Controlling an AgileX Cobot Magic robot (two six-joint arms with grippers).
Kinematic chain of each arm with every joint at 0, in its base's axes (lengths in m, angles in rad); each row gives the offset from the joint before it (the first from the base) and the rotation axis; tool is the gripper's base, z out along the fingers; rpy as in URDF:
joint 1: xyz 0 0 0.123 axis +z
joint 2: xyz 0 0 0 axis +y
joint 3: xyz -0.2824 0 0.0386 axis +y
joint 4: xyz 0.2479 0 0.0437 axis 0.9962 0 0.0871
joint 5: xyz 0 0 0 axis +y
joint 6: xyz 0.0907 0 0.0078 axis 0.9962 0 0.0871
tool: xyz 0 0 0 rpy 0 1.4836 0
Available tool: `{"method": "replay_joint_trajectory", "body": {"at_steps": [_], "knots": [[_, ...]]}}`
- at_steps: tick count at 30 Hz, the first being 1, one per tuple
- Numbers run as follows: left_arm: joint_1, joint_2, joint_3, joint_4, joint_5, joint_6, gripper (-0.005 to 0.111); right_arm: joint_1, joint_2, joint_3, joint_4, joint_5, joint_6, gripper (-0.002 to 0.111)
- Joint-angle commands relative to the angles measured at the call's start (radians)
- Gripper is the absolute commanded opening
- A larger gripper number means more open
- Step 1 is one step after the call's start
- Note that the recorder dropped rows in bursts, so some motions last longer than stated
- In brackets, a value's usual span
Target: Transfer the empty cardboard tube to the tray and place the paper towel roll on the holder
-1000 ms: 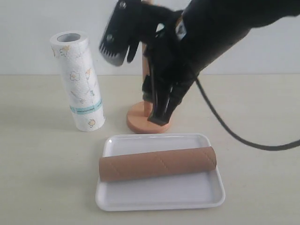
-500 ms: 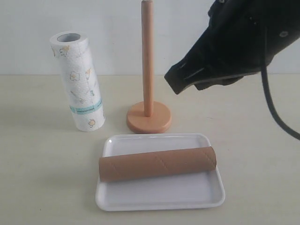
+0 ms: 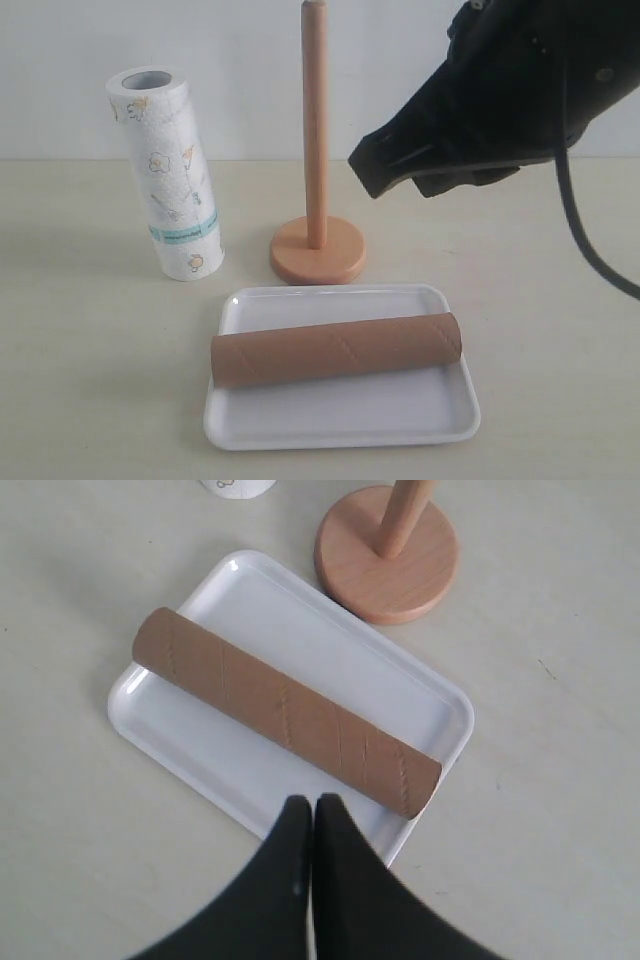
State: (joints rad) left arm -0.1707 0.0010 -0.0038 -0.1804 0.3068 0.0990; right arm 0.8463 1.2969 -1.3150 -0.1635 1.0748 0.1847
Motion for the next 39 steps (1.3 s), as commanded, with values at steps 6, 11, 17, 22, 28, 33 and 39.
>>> {"method": "replay_joint_trajectory", "body": {"at_steps": [6, 11, 17, 22, 28, 33, 39], "knots": [[0.000, -0.001, 0.004, -0.007, -0.002, 0.004, 0.004, 0.000, -0.035, 0.041, -0.004, -0.083, 0.018, 0.000], [0.000, -0.001, 0.004, -0.007, -0.002, 0.004, 0.004, 0.000, -0.098, 0.179, -0.015, -0.268, 0.016, 0.000], [0.000, -0.001, 0.004, -0.007, -0.002, 0.004, 0.004, -0.181, -0.254, 0.515, 0.085, -0.567, 0.023, 0.000], [0.000, -0.001, 0.004, -0.007, 0.000, 0.004, 0.004, -0.423, -0.488, 0.815, 0.184, -0.755, 0.041, 0.000], [0.000, -0.001, 0.004, -0.007, 0.000, 0.004, 0.004, -0.564, -0.861, 1.073, 0.184, -0.892, 0.041, 0.000], [0.000, -0.001, 0.004, -0.007, 0.000, 0.004, 0.004, -0.631, -1.076, 1.211, 0.183, -0.945, 0.041, 0.000], [0.000, -0.001, 0.004, -0.007, -0.004, 0.004, 0.004, -0.662, -1.266, 1.315, 0.183, -1.048, 0.041, 0.000]]}}
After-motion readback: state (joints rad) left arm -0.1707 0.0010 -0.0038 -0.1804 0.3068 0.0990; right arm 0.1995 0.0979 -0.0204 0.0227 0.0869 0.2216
